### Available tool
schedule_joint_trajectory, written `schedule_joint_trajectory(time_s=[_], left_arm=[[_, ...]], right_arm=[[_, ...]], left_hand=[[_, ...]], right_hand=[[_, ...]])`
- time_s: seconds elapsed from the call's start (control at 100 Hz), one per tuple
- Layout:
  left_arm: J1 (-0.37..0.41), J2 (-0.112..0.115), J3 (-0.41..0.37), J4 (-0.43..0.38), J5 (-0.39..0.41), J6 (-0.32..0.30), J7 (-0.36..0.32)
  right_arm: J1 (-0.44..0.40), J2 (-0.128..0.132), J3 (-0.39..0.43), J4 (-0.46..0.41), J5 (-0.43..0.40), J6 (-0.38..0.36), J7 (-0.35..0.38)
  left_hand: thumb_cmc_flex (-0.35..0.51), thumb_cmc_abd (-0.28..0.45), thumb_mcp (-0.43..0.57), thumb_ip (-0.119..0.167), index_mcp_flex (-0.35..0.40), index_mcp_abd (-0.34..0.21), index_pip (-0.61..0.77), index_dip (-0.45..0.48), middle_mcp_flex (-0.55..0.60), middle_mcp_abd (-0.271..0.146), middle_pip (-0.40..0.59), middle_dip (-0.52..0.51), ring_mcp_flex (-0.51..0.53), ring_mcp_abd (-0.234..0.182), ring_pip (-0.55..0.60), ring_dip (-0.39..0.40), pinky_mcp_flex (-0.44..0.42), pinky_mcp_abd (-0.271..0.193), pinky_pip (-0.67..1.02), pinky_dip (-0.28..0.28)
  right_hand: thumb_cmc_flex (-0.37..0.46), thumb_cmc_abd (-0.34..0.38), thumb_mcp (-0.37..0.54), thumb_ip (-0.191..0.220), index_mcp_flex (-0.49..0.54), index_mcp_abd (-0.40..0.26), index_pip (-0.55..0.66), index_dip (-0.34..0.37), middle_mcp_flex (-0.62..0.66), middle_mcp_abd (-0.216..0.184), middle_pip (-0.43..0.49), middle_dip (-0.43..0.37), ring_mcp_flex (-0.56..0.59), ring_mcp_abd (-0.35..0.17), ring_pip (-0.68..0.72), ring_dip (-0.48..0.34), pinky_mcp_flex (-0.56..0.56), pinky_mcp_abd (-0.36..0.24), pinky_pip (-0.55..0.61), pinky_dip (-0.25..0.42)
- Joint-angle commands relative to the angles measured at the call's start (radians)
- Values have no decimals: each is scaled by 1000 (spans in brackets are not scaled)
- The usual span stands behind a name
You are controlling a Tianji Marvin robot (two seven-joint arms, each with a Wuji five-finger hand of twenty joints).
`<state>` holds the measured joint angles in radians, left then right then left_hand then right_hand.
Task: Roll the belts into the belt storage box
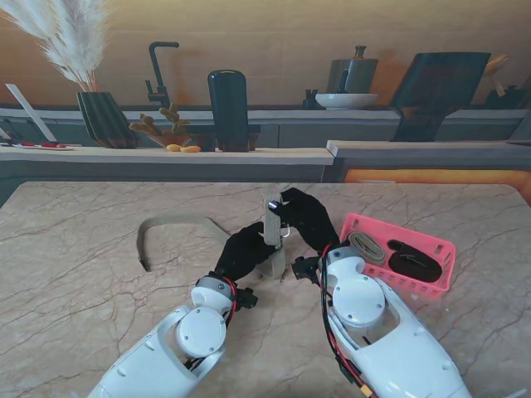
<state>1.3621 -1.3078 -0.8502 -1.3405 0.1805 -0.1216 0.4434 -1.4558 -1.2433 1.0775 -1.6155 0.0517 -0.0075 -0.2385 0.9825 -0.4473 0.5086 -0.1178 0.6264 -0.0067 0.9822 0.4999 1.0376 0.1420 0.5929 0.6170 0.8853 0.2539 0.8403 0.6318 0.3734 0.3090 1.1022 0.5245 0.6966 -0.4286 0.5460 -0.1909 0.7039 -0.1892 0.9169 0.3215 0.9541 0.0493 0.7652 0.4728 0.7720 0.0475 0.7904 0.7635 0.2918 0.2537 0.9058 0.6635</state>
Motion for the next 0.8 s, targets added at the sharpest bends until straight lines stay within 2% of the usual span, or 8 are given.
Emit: schedule_joint_trajectory(time_s=[0.0,0.21,0.35,0.38,0.41,0.5,0.67,0.79], left_arm=[[-13,-16,3,14,15,11,23],[-37,-33,14,51,53,32,86],[-44,-40,19,66,82,36,125],[-45,-41,19,67,86,36,128],[-44,-41,19,66,87,38,131],[-39,-42,15,58,81,40,135],[-28,-37,7,48,86,37,134],[-24,-36,3,43,93,32,139]], right_arm=[[-10,-7,-1,-4,1,19,11],[-14,-14,-4,-11,72,88,24],[-10,-23,-15,-3,107,116,18],[-9,-26,-17,0,114,121,14],[-7,-29,-20,4,120,126,8],[0,-38,-29,17,129,140,-14],[9,-54,-34,35,149,166,-53],[20,-57,-37,53,142,180,-56]], left_hand=[[-33,-36,26,-9,-22,-36,67,29,27,-34,47,28,0,-35,35,23,-13,-24,47,26],[-73,-77,51,-13,-111,22,48,10,-22,-38,115,77,-18,-50,75,50,-33,-33,55,35],[-153,-50,115,-16,-218,88,-155,-23,-124,-65,133,105,-89,-54,47,56,-80,-36,34,35],[-179,-37,125,-6,-269,95,-217,-29,-198,-58,116,102,-135,-48,11,50,-108,-30,18,33],[-236,2,160,34,-338,104,-283,-43,-311,-47,110,15,-199,-41,-37,47,-146,-28,-3,33],[-261,20,138,47,-476,115,-414,-125,-545,-23,-32,-116,-397,-37,-176,-6,-245,-46,-67,11],[-289,29,96,51,-474,113,-773,-344,-814,-3,-164,-233,-605,-53,-319,-96,-352,-99,-177,-51],[-294,40,79,55,-480,99,-922,-387,-844,8,-349,-360,-697,-68,-375,-137,-402,-139,-234,-86]], right_hand=[[59,53,129,42,74,-118,81,18,-59,13,-14,23,-68,-16,-64,-38,-29,-3,-25,9],[37,31,190,45,106,-54,71,-1,-206,33,-115,-17,-161,-18,-234,-146,-83,-12,-85,-2],[28,26,206,48,112,-37,70,-10,-225,32,-135,-36,-179,-19,-259,-162,-97,-16,-95,-2],[27,27,207,48,112,-36,69,-12,-228,31,-135,-37,-182,-21,-260,-163,-99,-17,-95,-2],[27,28,208,49,111,-34,69,-13,-231,34,-134,-38,-186,-20,-260,-163,-102,-18,-96,-2],[24,29,208,55,106,-30,69,-20,-244,35,-122,-38,-199,-22,-252,-160,-108,-21,-95,1],[21,25,210,65,98,-16,72,-40,-258,38,-97,-40,-213,-19,-230,-155,-115,-23,-87,5],[12,6,228,74,105,7,81,-62,-259,49,-79,-45,-217,-8,-211,-153,-114,-17,-76,6]])
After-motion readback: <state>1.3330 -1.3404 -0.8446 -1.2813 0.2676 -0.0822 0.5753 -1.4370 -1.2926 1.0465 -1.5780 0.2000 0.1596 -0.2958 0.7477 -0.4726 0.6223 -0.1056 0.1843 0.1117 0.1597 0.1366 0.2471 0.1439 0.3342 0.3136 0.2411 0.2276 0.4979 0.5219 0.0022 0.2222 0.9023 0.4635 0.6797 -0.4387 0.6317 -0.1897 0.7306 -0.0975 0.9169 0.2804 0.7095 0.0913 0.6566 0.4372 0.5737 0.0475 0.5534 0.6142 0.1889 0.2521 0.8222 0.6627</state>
